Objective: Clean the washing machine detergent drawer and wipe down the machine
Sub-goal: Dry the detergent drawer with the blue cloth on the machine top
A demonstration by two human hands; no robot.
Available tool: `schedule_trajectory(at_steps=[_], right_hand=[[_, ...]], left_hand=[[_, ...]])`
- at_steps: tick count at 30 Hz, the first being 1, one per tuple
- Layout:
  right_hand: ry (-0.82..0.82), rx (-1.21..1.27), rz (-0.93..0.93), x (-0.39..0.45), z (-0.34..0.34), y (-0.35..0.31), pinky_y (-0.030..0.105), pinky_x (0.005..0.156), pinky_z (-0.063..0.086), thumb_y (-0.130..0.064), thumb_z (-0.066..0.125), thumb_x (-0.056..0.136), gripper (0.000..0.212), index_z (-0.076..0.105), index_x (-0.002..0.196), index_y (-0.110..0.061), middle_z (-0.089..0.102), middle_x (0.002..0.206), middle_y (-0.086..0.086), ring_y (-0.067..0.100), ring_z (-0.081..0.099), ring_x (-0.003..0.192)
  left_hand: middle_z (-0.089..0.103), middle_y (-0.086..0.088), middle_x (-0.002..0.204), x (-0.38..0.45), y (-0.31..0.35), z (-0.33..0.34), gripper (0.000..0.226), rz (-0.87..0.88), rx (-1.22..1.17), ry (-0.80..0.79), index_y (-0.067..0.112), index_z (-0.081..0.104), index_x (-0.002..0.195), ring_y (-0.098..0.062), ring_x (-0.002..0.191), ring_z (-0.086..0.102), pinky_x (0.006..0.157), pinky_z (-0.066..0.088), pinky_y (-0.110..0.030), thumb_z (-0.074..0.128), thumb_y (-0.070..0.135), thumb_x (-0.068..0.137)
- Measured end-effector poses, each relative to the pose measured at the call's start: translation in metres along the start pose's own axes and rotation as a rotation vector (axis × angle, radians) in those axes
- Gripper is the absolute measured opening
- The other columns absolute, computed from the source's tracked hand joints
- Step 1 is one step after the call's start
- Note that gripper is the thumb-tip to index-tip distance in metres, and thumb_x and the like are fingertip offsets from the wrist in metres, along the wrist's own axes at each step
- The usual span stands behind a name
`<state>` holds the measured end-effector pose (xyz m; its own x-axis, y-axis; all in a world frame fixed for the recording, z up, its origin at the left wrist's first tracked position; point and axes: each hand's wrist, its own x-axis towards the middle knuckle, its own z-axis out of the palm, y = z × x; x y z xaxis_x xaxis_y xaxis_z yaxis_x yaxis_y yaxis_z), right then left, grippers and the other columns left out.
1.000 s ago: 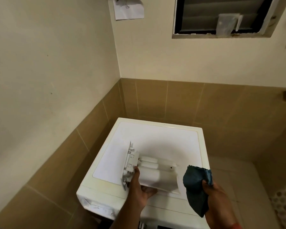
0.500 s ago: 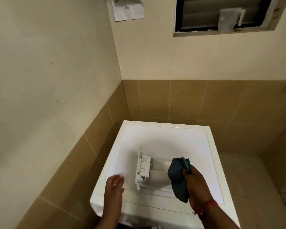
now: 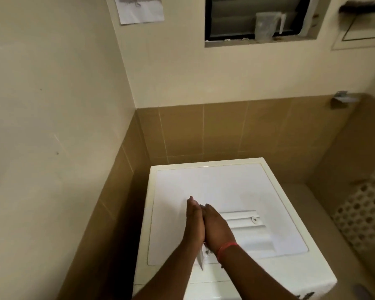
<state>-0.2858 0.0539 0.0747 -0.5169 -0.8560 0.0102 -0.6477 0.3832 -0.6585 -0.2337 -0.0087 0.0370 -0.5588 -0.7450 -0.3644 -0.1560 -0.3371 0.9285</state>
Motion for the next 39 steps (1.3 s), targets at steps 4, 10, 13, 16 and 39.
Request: schedule_trajectory(at_steps=[4,10,13,16,39], right_hand=[[-0.008,0.059,0.027,-0.016,0.009,0.007,0.018,0.106,0.03,-0.013,0.038,0.096,0.054,0.044,0.137,-0.047,0.047,0.143,-0.022,0.0,0.028,0.14],[0.035,0.158,0.019,-0.03,0.024,0.018,0.021,0.117,0.019,0.017,0.03,0.077,0.08,0.046,0.143,-0.026,0.043,0.149,-0.011,-0.005,0.014,0.14],[0.093,0.246,0.061,-0.036,0.028,0.024,0.01,0.113,0.019,0.02,0.031,0.078,0.078,0.05,0.14,-0.022,0.046,0.145,-0.015,-0.015,0.015,0.138],[0.222,0.334,0.064,-0.046,0.028,0.024,0.009,0.111,0.024,0.023,0.036,0.076,0.078,0.056,0.129,-0.03,0.048,0.127,-0.044,-0.023,0.025,0.131],[0.096,0.193,-0.22,-0.125,-0.002,0.069,0.024,0.109,0.038,0.026,0.046,0.076,0.065,0.069,0.112,-0.024,0.062,0.124,-0.019,0.009,0.047,0.133]], left_hand=[[0.029,0.014,0.157,0.0,0.001,0.001,0.099,-0.092,-0.175,-0.014,0.041,0.024,0.152,-0.009,0.141,0.034,0.12,0.025,-0.042,0.035,0.094,0.068],[0.03,0.002,0.158,0.013,0.007,0.001,0.081,-0.154,-0.372,0.084,0.029,0.028,0.153,-0.021,0.142,0.035,0.119,0.025,-0.047,0.038,0.073,0.086],[0.036,0.003,0.154,0.012,0.006,0.003,0.073,-0.13,-0.371,0.093,0.027,0.037,0.149,-0.017,0.137,0.041,0.117,0.03,-0.04,0.041,0.068,0.09],[0.053,-0.011,0.14,0.011,0.006,0.005,0.078,-0.104,-0.317,0.128,0.015,0.046,0.139,-0.019,0.117,0.058,0.106,0.042,-0.036,0.044,0.072,0.086],[0.069,-0.005,0.095,0.005,0.011,0.015,0.03,0.021,0.207,0.159,0.016,0.063,0.113,-0.011,0.073,0.056,0.054,0.043,-0.016,0.035,0.017,0.101]])
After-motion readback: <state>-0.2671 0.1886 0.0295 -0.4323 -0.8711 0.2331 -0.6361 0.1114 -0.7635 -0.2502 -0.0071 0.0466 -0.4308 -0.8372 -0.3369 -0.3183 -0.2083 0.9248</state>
